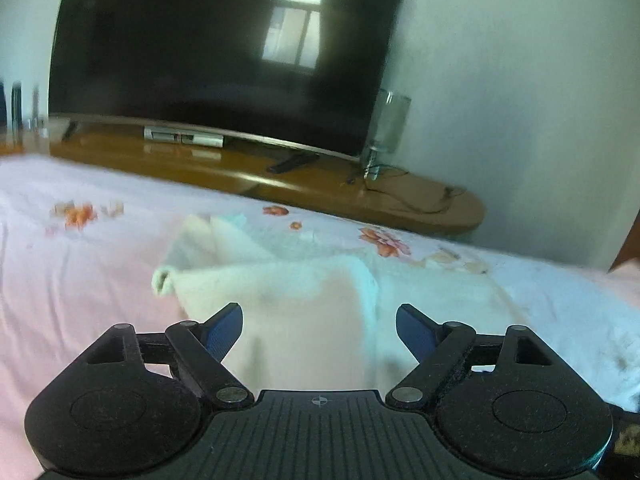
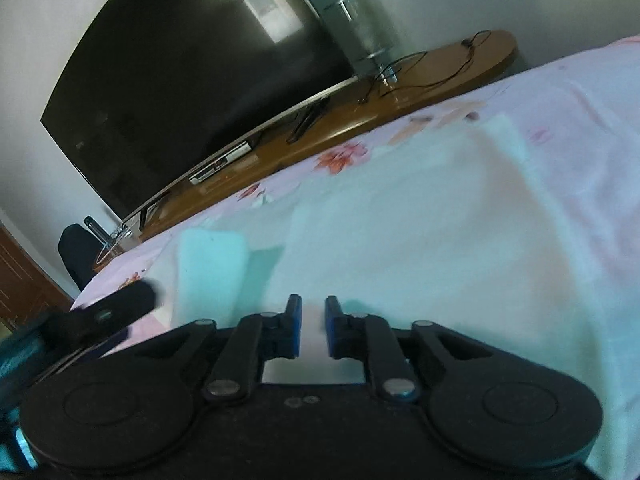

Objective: Fold small clothes

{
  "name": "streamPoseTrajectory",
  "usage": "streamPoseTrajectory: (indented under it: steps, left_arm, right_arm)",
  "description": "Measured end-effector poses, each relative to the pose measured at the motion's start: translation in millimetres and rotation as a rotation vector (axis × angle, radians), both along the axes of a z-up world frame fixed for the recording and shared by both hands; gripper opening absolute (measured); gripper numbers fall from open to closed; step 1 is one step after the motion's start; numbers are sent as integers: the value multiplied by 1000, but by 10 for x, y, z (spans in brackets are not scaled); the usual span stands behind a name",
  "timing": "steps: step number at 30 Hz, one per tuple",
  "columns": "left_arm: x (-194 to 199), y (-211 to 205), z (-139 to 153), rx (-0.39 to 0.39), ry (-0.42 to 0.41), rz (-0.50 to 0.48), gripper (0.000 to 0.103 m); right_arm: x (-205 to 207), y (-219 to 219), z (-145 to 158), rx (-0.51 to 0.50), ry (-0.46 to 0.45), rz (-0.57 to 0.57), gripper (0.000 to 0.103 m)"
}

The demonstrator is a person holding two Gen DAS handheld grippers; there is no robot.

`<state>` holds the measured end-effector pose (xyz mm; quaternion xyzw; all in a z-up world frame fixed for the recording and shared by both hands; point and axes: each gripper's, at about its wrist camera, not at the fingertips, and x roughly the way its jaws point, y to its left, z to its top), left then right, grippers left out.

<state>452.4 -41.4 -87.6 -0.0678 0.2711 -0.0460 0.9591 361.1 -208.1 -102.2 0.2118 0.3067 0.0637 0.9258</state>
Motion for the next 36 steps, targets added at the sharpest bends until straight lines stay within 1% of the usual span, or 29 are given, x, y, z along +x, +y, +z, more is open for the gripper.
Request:
streamPoseTrajectory:
  steps: [2, 3, 4, 5, 6, 7, 9, 11, 12, 13, 14, 15, 16, 17, 19, 21, 22, 23, 24, 25, 26, 27, 28, 30, 32, 33, 34, 35, 36]
  left_arm:
    - [70, -143, -15, 62, 21, -12, 84]
    - [103, -239, -40, 120, 31, -8, 84]
    - [135, -318, -72, 164, 51, -7, 80]
    - [183, -380, -118, 192, 75, -5, 67]
    - [206, -414, -156, 216, 92, -2, 26]
    - [213, -385, -193, 205, 109, 1, 6]
    - [152, -210, -192, 103, 90, 19, 6]
    - [-18, -24, -114, 17, 2, 46, 6]
    - [-132, 73, -76, -8, -38, 69, 6]
    - [-222, 181, -48, -57, -77, 85, 6]
    - [-337, 311, -35, -131, -116, 107, 6]
    - [-426, 414, -39, -156, -123, 147, 6]
    - [-526, 538, -71, -217, -135, 180, 6]
    - [-637, 664, -136, -297, -142, 214, 6]
    - [-809, 811, -317, -396, -94, 269, 6]
    - [-959, 911, -544, -488, -5, 330, 6]
    - [-1035, 959, -635, -536, 21, 357, 7]
    - [-1093, 990, -698, -563, 32, 366, 9]
    - [-1134, 1007, -737, -568, 30, 379, 29]
    - [-1165, 1033, -756, -591, 2, 371, 44]
    - [-1155, 1046, -761, -610, -13, 360, 50]
    - [-1139, 1065, -742, -616, -20, 369, 63]
    - [-1109, 1087, -735, -643, -26, 369, 74]
    - [-1012, 1145, -747, -712, -26, 385, 77]
    - [-888, 1135, -744, -713, 4, 383, 77]
    - [-834, 1122, -738, -702, 15, 371, 71]
    - [-791, 1128, -743, -704, 32, 360, 39]
    - [-711, 1137, -799, -718, 86, 347, 14]
    - [-641, 1157, -875, -742, 133, 352, 7]
  right_arm:
    - [-9, -33, -26, 14, -3, -35, 15]
    - [-14, -58, -38, 24, -3, -41, 15]
    - [-18, -86, -51, 30, 1, -42, 15]
    - [-12, -108, -64, 31, 6, -35, 14]
    - [-13, -115, -66, 26, 7, -30, 14]
    - [-13, -123, -66, 23, 8, -24, 13]
    - [-29, -147, -52, 20, 9, -6, 15]
    - [-37, -148, -11, 3, -3, 17, 15]
    - [-25, -148, -1, -5, -10, 31, 15]
    - [-32, -144, 14, -13, -15, 44, 15]
    - [-42, -138, 24, -21, -19, 55, 15]
    - [-41, -126, 23, -23, -25, 70, 15]
    - [-34, -116, 19, -23, -26, 78, 15]
    - [-24, -92, 15, -31, -24, 81, 15]
    - [-4, -41, 7, -41, -31, 96, 15]
    - [19, -1, -8, -38, -24, 105, 15]
    - [21, 14, -14, -37, -21, 108, 15]
    - [28, 27, -24, -36, -15, 111, 15]
    - [24, 34, -33, -35, -11, 114, 15]
    - [24, 34, -37, -36, -9, 115, 15]
    - [26, 36, -40, -37, -6, 116, 15]
    - [27, 36, -40, -38, -4, 118, 15]
    - [32, 38, -40, -38, -5, 119, 15]
    - [34, 49, -26, -43, -10, 123, 15]
    - [31, 68, -2, -45, -24, 127, 15]
    - [45, 89, 8, -50, -32, 125, 15]
    - [50, 104, 19, -57, -38, 121, 15]
    - [64, 116, 25, -56, -45, 121, 12]
    - [83, 128, 31, -51, -50, 125, 11]
